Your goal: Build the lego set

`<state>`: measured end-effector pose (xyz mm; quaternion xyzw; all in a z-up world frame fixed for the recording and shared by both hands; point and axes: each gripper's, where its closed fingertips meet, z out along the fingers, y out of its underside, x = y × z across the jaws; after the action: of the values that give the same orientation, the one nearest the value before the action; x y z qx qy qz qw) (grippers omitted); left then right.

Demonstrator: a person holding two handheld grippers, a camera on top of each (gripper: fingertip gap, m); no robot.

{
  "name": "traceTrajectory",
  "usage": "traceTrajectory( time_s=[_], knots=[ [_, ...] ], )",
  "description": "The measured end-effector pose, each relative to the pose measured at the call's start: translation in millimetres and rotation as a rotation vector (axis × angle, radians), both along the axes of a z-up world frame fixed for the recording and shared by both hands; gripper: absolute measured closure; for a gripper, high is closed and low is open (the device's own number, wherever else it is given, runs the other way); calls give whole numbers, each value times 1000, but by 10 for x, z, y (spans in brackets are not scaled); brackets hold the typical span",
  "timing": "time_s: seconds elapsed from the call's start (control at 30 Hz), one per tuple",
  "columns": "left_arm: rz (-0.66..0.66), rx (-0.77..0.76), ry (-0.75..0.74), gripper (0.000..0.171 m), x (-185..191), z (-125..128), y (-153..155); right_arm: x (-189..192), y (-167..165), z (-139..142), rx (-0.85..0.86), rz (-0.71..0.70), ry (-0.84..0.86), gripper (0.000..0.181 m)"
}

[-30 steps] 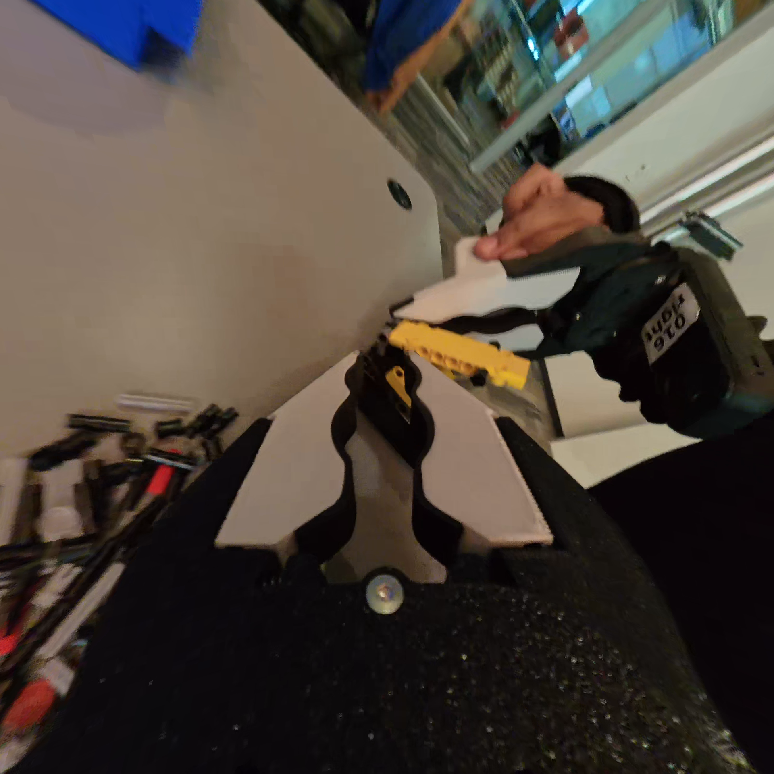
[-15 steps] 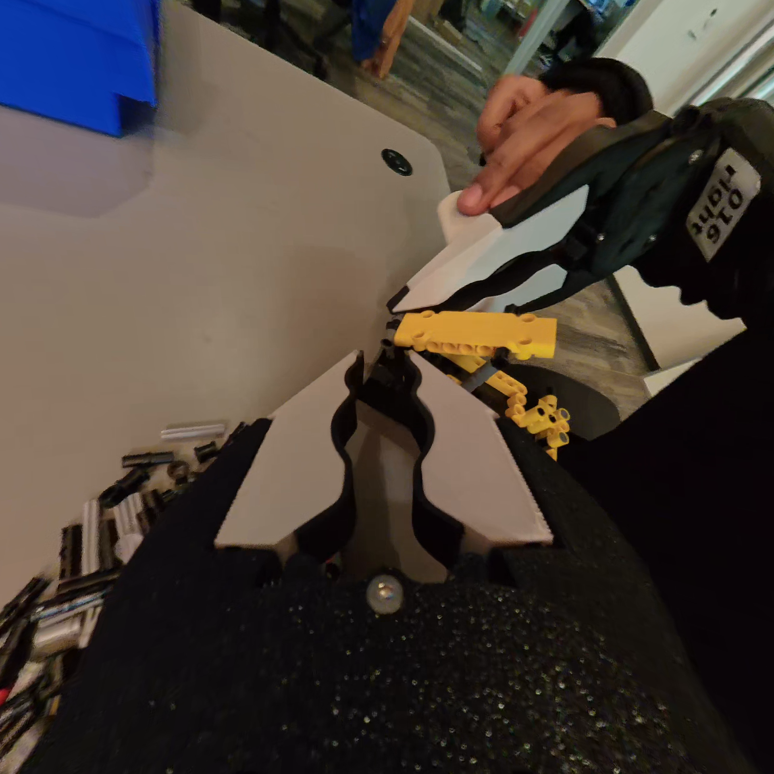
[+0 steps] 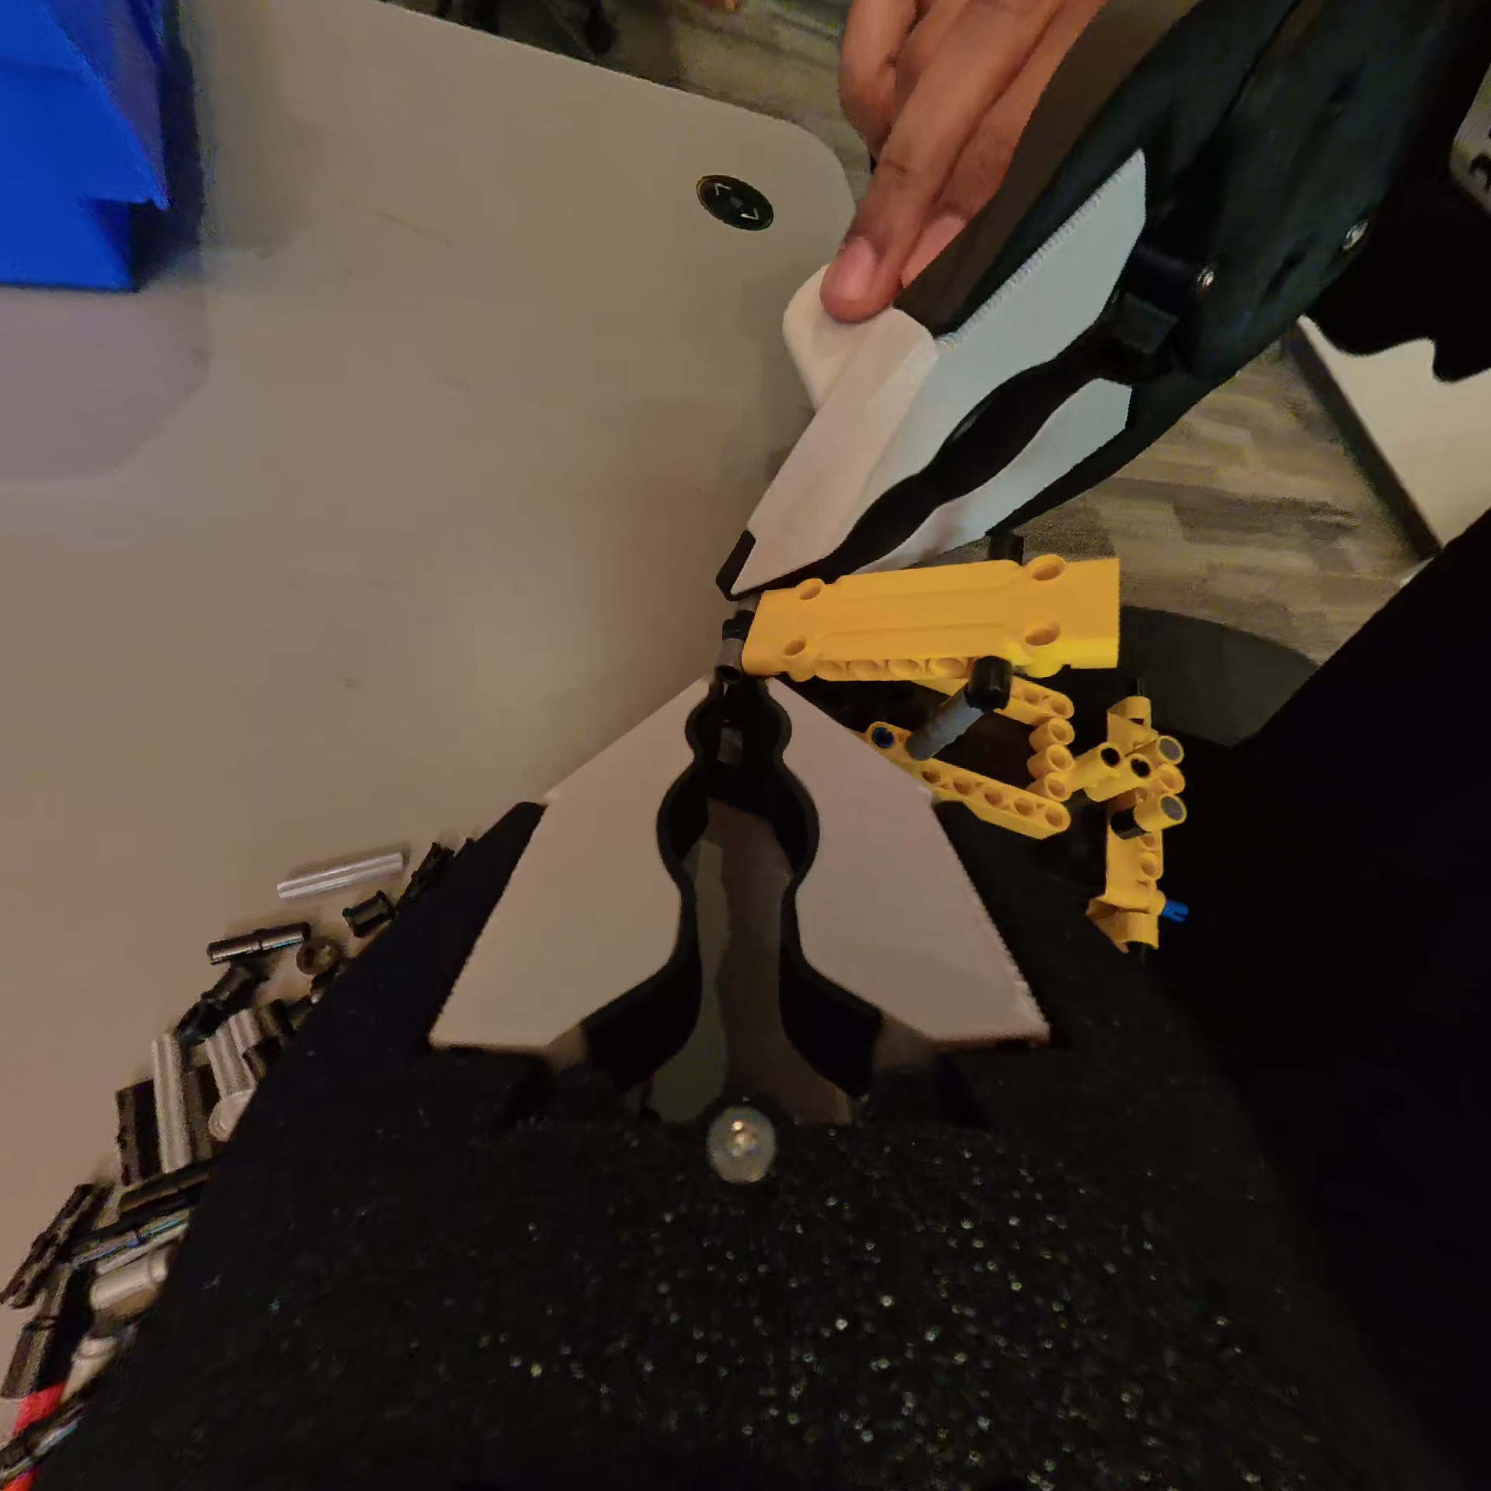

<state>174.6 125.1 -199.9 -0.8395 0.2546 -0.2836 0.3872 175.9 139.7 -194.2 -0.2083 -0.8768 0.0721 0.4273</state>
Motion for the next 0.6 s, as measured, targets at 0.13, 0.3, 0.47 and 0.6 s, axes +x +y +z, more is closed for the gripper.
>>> traceTrajectory(
  time_s=[0.13, 0.3, 0.47, 0.6],
  knots=[
    [-2, 20, 18, 165, 2, 2, 1, 1, -2, 1, -20, 2, 0, 174],
    [-6, 117, 120, 168, 1, 9, 11, 11, 4, 11, -60, -8, 1, 174],
    [-22, 211, 210, 169, -4, 23, 11, 13, 3, 21, -70, -9, 8, 174],
    [-35, 271, 263, 169, -4, 33, 12, 19, -1, 30, -92, -3, 9, 174]
  ],
)
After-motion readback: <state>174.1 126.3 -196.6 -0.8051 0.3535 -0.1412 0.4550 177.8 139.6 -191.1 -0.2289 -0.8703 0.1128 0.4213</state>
